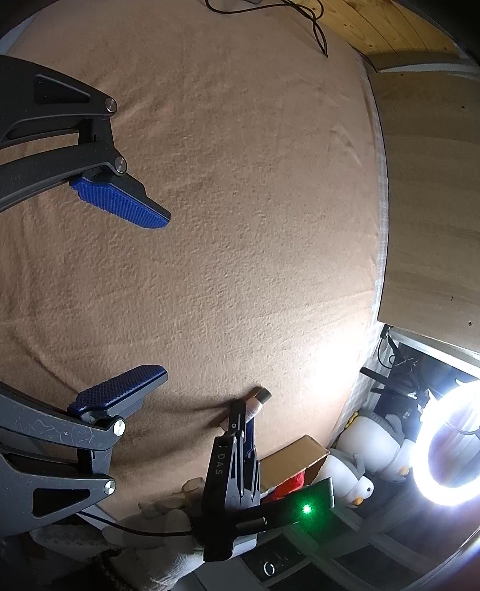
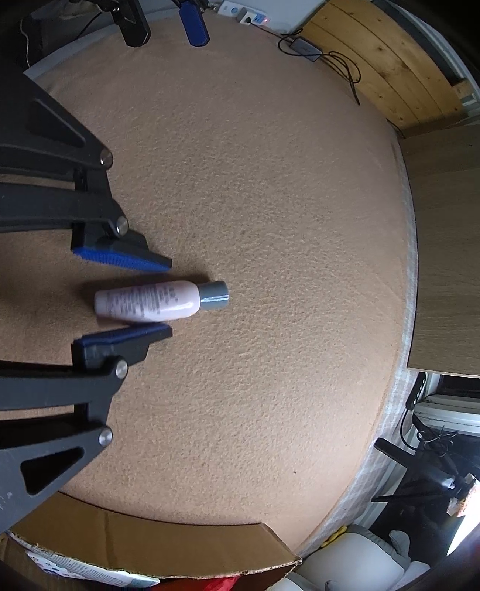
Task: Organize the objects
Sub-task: 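Stand the bottle upright and regrip it with the right tool, then carry the bottle into the box and open the right tool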
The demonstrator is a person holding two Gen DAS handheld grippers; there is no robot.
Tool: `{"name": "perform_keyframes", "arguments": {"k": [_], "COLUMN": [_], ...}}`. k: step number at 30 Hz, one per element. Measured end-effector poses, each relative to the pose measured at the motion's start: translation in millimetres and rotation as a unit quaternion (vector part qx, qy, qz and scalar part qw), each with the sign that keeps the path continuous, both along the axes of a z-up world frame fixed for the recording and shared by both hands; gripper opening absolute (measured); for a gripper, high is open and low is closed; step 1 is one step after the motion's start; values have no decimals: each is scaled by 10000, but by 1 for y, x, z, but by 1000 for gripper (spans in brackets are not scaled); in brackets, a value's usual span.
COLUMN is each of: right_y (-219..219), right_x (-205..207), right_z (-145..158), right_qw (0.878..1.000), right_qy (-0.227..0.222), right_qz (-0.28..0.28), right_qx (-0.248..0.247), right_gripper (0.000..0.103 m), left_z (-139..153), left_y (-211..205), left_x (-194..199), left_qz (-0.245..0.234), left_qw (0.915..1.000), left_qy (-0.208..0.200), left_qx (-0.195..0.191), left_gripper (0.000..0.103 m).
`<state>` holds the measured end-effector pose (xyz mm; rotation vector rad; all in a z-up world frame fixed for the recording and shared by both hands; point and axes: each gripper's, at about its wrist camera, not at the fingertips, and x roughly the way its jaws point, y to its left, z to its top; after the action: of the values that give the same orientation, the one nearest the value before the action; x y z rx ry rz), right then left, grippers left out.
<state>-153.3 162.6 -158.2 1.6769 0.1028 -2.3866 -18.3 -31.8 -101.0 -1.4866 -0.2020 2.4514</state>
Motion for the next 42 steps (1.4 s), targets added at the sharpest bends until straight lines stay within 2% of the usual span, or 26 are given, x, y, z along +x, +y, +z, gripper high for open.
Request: {"name": "perform_keyframes", "arguments": {"k": [2,9,20,27,36,42], "right_y": [2,25,82,133,182,196], "right_x": [1,11,40,54,80,89], "right_z": [0,7,61,86,80,78], "right_qw": [10000,9979,9874,9780,9676,9643], "right_qy": [-1,50,579,855,829,824], "right_qz": [-46,-469,-1189,-1721,-2294,-2451], "right_qx": [-45,-446,-870,-815,-645,-574], "right_gripper": [18,18,18,18,18,18], "left_z": [-1,-4,-3,0,8,16], "left_y": [2,11,37,55,68,80], "left_x": [-1,-5,-9,-9,-10,-8], "left_qz": [-26,-110,-398,-539,-566,-663], "left_qw": [10000,9999,9991,9984,9982,9975], "left_qy": [-2,-52,-73,-51,60,163], "left_qx": [-28,-91,-153,-170,-166,-194], "left_gripper": [80,80,80,80,80,80]}}
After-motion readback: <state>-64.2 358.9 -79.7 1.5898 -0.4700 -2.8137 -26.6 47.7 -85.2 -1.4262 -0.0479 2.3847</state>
